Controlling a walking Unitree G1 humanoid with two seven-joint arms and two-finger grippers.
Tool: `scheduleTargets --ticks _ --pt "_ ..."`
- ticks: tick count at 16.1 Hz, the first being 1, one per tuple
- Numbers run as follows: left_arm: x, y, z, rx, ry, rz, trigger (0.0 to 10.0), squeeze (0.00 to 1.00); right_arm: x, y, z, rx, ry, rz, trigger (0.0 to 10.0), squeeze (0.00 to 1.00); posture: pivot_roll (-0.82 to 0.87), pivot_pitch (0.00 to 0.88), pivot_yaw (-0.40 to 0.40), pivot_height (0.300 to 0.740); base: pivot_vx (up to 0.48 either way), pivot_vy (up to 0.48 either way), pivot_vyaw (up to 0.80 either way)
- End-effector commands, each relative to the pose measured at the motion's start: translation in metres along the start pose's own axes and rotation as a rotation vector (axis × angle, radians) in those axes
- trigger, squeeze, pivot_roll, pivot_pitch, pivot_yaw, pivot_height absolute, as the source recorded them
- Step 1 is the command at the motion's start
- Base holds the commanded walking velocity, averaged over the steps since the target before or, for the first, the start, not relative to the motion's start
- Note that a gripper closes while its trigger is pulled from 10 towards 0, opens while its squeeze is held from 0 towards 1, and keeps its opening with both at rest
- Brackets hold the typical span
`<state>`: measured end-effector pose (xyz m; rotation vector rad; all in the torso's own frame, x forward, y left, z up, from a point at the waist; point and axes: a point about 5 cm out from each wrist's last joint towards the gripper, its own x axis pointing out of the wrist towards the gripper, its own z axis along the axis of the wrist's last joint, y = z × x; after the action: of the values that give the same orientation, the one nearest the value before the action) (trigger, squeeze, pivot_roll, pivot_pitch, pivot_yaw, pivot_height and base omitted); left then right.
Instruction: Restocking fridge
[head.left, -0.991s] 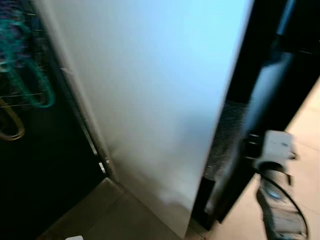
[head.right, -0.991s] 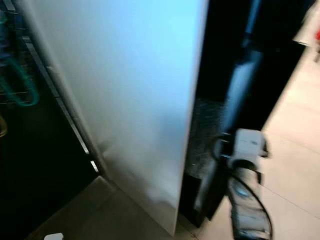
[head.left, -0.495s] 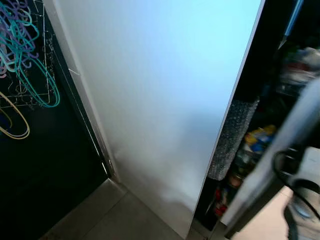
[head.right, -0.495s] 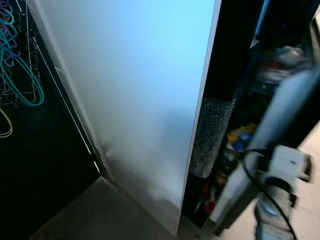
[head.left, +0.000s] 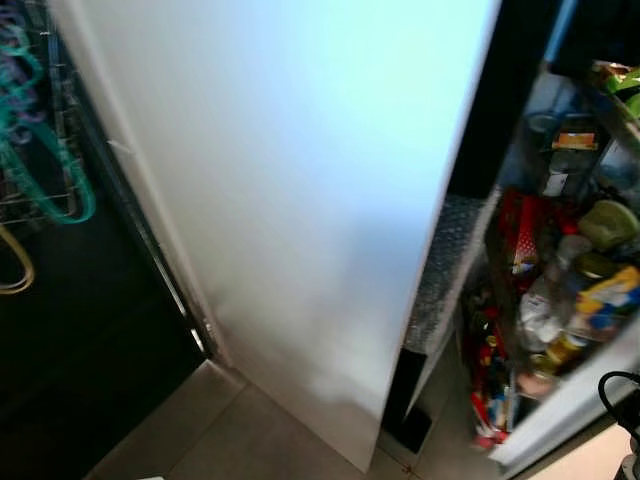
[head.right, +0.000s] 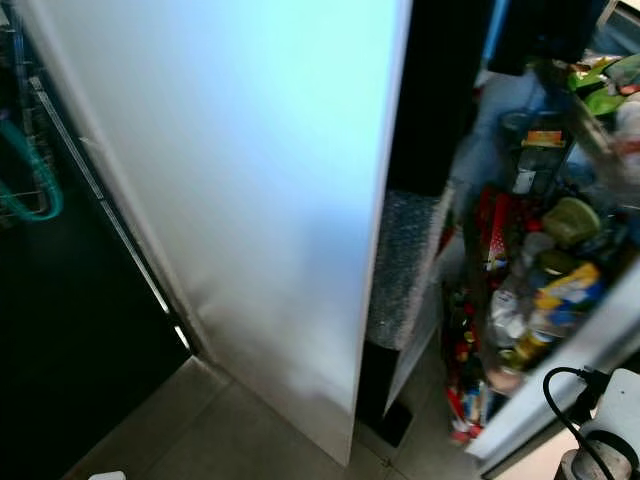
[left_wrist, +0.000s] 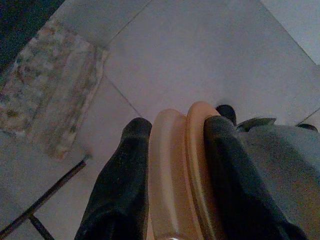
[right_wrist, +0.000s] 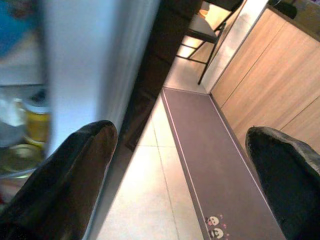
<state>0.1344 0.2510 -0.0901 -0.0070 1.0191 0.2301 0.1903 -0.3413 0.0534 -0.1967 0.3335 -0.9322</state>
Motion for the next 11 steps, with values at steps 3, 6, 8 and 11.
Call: scheduleTargets --ticks 3,6,8,11 --pt "-0.001 0.004 -0.004 0.007 0.024 0.010 10.0 0.00 0.003 -0.003 0.003 0.016 -0.014 -0.009 10.0 0.00 -0.14 0.000 0.026 0.740 0.000 0.000 0.00" --pt "-0.002 0.007 -0.006 0.007 0.029 0.013 10.0 0.00 0.003 -0.006 -0.014 0.013 0.045 -0.014 10.0 0.00 -0.14 0.000 0.026 0.740 0.000 0.000 0.00" --pt "-0.002 0.007 -0.006 0.007 0.029 0.014 10.0 0.00 0.004 -0.006 -0.015 0.016 0.046 -0.016 10.0 0.00 -0.14 0.000 0.026 0.740 0.000 0.000 0.00" --pt "-0.002 0.007 -0.006 0.007 0.029 0.014 10.0 0.00 0.005 -0.006 -0.016 0.018 0.042 -0.016 10.0 0.00 -0.14 0.000 0.026 0.740 0.000 0.000 0.00"
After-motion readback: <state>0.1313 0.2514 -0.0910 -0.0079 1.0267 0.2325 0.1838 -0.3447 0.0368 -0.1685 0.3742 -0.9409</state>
